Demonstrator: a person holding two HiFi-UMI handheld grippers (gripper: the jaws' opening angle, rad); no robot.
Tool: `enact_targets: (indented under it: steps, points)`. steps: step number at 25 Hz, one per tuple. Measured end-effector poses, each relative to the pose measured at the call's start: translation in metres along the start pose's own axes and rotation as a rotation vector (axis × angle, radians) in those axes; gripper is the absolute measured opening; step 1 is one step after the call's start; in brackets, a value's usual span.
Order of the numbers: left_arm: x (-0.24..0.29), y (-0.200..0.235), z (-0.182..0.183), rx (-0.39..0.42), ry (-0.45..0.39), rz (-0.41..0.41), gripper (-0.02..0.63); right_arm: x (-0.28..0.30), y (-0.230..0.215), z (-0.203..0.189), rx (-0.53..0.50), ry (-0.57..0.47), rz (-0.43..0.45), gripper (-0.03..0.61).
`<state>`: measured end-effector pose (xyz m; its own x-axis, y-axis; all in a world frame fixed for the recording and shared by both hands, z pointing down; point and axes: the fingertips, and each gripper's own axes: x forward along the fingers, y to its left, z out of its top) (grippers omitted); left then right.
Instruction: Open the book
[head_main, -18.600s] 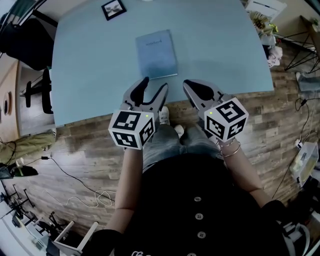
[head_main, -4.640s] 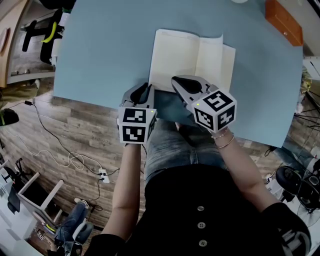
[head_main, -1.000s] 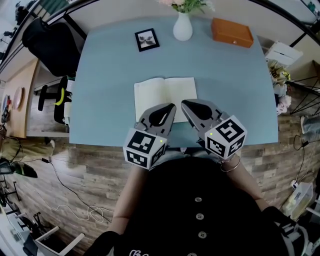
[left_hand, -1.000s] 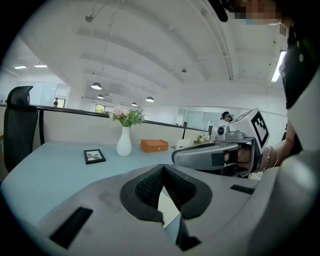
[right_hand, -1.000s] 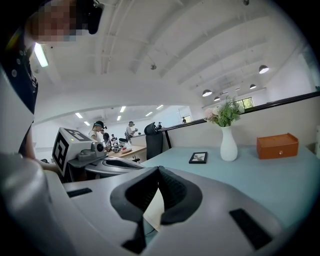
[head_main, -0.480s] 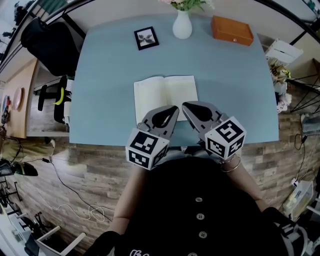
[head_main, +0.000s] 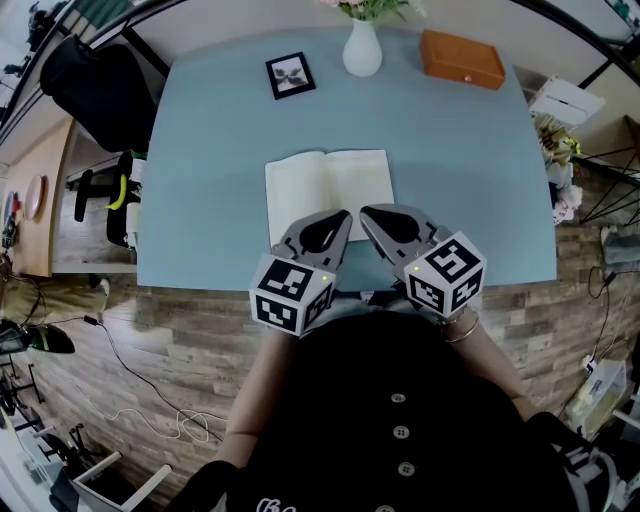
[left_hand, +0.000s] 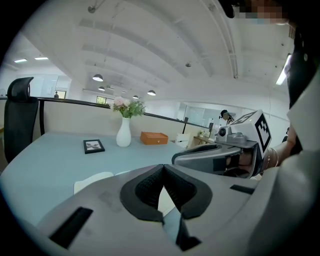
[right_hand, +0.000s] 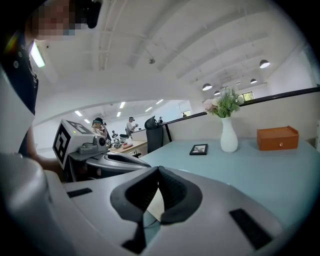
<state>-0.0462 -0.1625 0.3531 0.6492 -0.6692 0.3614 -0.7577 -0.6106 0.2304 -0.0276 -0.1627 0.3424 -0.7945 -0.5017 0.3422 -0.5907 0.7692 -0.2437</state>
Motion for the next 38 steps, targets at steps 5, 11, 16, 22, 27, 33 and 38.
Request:
enact_targets:
  steps: [5,11,16,22,27,33,38]
  points:
    - [0.0009,-0.0018,-0.0036,-0.005,0.010,-0.001,0.012,0.0007,0.0017,0.0002,-0.002,0.002,0.005,0.002]
    - [0.0018,-0.0040,-0.0043,0.006,0.011,-0.002,0.012,-0.0001,0.0032,0.0002,0.000,0.003,0.005,0.002]
    - [0.0028,-0.0032,-0.0060,0.005,0.019,-0.003,0.012,-0.0007,0.0008,-0.0005,0.020,-0.003,0.005,0.002]
    - [0.0026,-0.0031,-0.0029,-0.001,0.001,-0.004,0.012,-0.0016,0.0021,0.0036,0.010,-0.009,0.008,0.002]
    - [0.0021,-0.0020,-0.0010,0.002,-0.002,0.000,0.012,-0.0013,0.0027,0.0054,0.005,-0.010,0.012,0.002]
    - [0.0026,-0.0025,-0.0034,-0.006,0.000,-0.007,0.012,-0.0015,0.0008,0.0044,0.009,-0.009,0.004,0.002]
    - [0.0036,-0.0024,-0.0034,-0.013,-0.002,-0.009,0.012,-0.0016,-0.0007,0.0033,0.023,-0.006,0.006,0.002]
